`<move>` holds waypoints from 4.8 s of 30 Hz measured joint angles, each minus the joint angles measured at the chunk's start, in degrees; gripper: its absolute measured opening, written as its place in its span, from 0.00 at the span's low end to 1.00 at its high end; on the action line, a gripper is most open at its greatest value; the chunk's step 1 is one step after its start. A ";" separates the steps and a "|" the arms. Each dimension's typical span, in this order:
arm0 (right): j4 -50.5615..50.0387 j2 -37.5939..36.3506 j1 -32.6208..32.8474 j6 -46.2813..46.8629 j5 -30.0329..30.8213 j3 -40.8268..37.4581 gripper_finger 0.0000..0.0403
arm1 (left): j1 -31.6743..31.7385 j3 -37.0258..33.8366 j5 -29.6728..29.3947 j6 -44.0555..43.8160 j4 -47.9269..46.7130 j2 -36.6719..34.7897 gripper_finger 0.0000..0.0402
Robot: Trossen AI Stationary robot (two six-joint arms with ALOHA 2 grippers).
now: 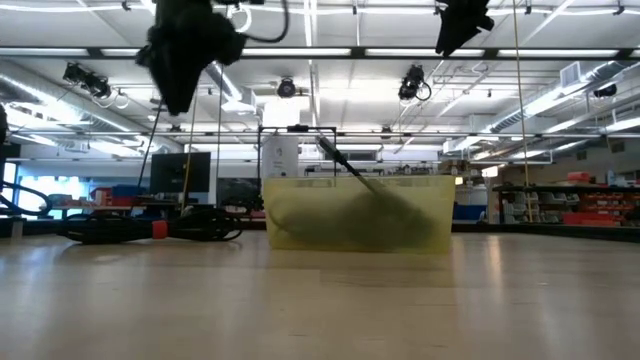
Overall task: Pick and place USB-C Cables
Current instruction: Put the black charger cable into the yellow bin
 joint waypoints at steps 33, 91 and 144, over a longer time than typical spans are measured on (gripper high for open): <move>2.81 0.00 0.33 1.60 -1.66 0.00 0.39 | -0.59 -29.92 4.64 12.36 32.19 -3.89 0.41; 2.81 0.00 0.33 2.25 -1.55 0.00 0.39 | -0.46 11.36 -3.82 40.23 31.07 -0.68 0.10; 2.03 0.02 0.20 3.40 -1.05 0.00 0.39 | -0.31 14.86 19.93 53.57 34.47 32.93 0.10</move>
